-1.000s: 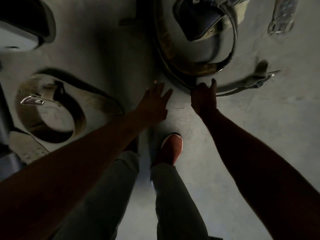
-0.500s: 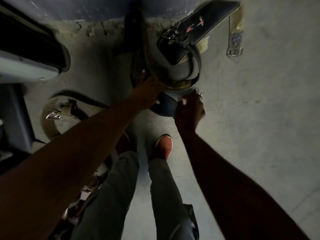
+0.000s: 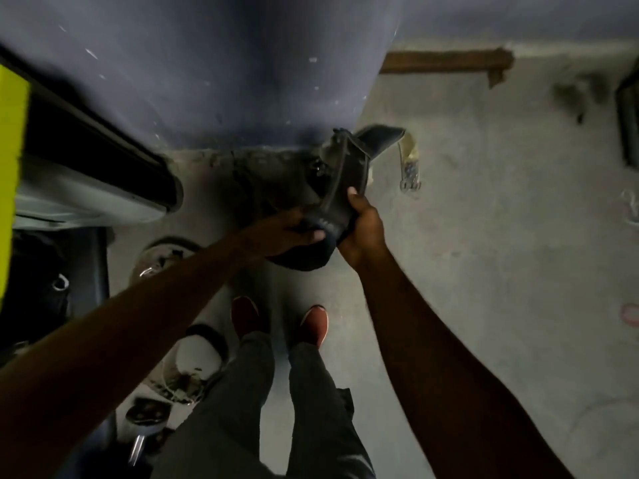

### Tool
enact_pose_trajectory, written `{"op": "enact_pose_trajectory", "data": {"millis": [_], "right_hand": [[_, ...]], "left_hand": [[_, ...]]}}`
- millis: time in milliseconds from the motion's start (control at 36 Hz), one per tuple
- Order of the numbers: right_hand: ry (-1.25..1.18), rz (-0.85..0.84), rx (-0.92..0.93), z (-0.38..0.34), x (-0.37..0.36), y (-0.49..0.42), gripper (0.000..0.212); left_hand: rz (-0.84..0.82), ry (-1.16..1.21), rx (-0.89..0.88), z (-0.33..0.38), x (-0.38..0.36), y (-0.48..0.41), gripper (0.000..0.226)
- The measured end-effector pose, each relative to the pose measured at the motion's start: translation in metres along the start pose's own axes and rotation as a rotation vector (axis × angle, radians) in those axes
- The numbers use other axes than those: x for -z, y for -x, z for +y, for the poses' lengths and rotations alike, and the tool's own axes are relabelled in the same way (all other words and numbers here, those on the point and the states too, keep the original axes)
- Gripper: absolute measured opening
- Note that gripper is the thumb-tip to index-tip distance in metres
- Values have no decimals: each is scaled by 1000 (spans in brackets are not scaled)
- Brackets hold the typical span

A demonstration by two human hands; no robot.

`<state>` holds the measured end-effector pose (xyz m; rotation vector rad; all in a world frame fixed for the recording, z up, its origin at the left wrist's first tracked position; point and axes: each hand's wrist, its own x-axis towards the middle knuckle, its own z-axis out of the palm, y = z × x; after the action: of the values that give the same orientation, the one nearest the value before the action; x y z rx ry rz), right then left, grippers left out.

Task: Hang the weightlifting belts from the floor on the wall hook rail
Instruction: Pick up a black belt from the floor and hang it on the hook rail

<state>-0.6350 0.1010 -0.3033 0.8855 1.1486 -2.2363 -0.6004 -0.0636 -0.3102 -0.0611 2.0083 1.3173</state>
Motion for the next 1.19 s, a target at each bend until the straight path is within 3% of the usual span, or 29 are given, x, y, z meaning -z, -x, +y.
{"op": "enact_pose_trajectory", "data": {"millis": [111,194,333,417,444,583,667,833,917,1000,1083,1194], "right_hand": [[352,-77,137,-44,-54,39,29],[615,-72,266,-85,-85,66,44],[754,-229,420,-150,-136,116,12],[760,-352,462,-183,-163,152,10],[763,-374,473,-190,-168,160,12],[771,-510,629,-229,-207,214,12],[776,-581,736,-252,-234,256,12],[766,-682,863,-288,-273,328,21],[740,-696,921,-305,-290,357,27],[705,-716,981,-318,-310,381,25],[701,-774,998,-323,-326,396,23],[798,-803,1065,-314,-339,399,8]], "left_hand": [[73,12,-87,51,3,31,50],[171,13,-150,91,18,60,65],[345,31,-172,145,49,106,67],[421,-24,-141,191,70,144,32],[394,-32,-154,202,75,151,20],[337,96,-201,257,104,192,8],[361,227,-248,283,123,214,29],[341,543,-475,344,143,262,33],[238,740,-605,372,148,288,42],[138,787,-740,393,153,312,30],[442,600,-846,412,158,325,20],[865,367,-984,436,167,340,39]]}}
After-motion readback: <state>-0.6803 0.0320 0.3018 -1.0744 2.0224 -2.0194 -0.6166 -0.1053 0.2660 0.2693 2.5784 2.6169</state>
